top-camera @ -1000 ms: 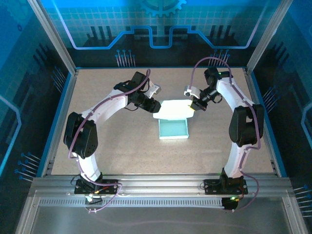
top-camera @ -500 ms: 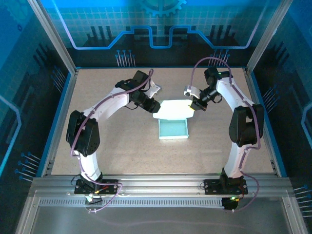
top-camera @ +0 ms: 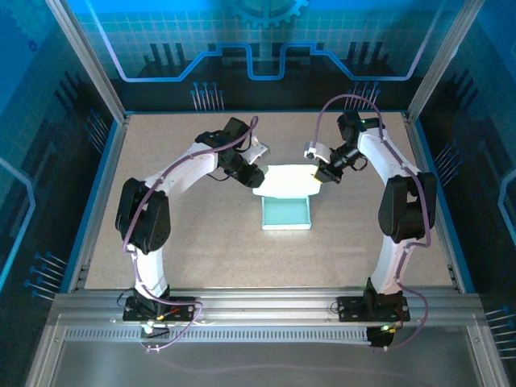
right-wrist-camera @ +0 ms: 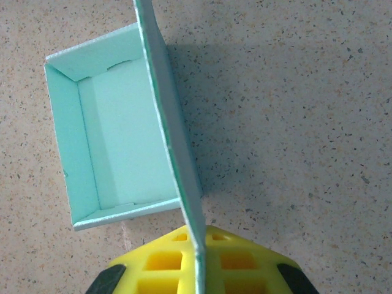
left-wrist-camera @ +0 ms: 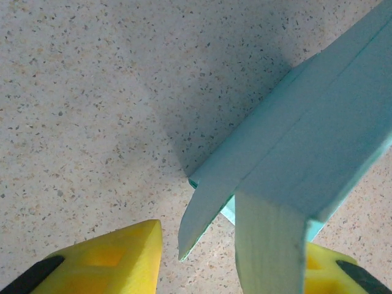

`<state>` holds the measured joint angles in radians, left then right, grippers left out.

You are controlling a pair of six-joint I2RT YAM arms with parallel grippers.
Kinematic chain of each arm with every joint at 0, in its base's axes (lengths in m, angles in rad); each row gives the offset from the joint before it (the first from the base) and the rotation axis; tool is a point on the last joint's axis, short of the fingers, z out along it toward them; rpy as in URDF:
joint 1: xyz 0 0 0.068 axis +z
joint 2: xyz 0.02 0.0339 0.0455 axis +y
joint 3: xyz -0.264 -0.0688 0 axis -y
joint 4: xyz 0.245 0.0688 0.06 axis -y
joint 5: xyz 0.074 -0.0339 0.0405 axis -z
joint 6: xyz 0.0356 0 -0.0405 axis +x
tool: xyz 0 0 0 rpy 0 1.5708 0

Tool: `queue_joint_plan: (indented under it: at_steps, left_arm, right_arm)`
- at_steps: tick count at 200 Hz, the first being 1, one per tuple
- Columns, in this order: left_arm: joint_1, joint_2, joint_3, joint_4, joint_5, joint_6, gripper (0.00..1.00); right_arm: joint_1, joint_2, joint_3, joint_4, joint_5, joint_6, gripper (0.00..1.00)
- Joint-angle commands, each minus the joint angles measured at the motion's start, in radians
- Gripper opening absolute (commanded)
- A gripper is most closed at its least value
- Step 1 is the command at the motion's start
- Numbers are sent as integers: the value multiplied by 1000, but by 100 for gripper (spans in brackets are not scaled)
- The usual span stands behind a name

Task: Fold the paper box

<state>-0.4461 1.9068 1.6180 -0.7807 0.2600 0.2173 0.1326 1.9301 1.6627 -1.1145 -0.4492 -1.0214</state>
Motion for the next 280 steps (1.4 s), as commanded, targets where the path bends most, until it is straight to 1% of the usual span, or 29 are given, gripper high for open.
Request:
queue_joint_plan:
  at_steps: [1,9,54,78,95,118,158,176,195,215,234,252,266,280]
  left_arm:
    - [0,19,39,-23,28,22,30]
    - [-2,16,40,-20,30,21,26]
    - [-9,20,41,-19,36,16,17]
    - [-19,21,38,-13,28,12,5]
    - [-26,17,33,3,16,1,0]
    - [-34,0,21,42,11,-36,0]
    - [-63,-39,-12,162,-5,-160,0]
    - [-81,-59,-45,237,-13,-211,0]
    - [-90,-69,-65,285,-32,-255,0]
    - [-95,-69,-79,307,-61,-282,0]
    - [-98,-76,-90,319,-82,-301,0]
    - [-100,-87,-104,341,-99,-327,0]
    - [-101,-98,-115,361,-100,-347,0]
    - [-102,-105,-118,363,-97,-363,0]
  right_arm:
    - [7,-24,15,-25,-6,-2,0]
    - [8,-25,15,-27,-6,-3,0]
    - [7,-45,4,-16,-34,8,0]
    - [11,-70,-15,6,-38,25,0]
    - [15,-89,-28,27,-33,49,0]
    - [29,-115,-57,75,-6,110,0]
    - [83,-164,-126,166,73,270,0]
    - [111,-189,-161,237,141,384,0]
    - [133,-212,-190,303,176,507,0]
    - [154,-240,-241,383,229,629,0]
    - [188,-276,-303,462,280,692,0]
    - [219,-300,-328,510,336,778,0]
    - [235,-321,-341,552,410,872,0]
    - [245,-341,-360,576,423,912,0]
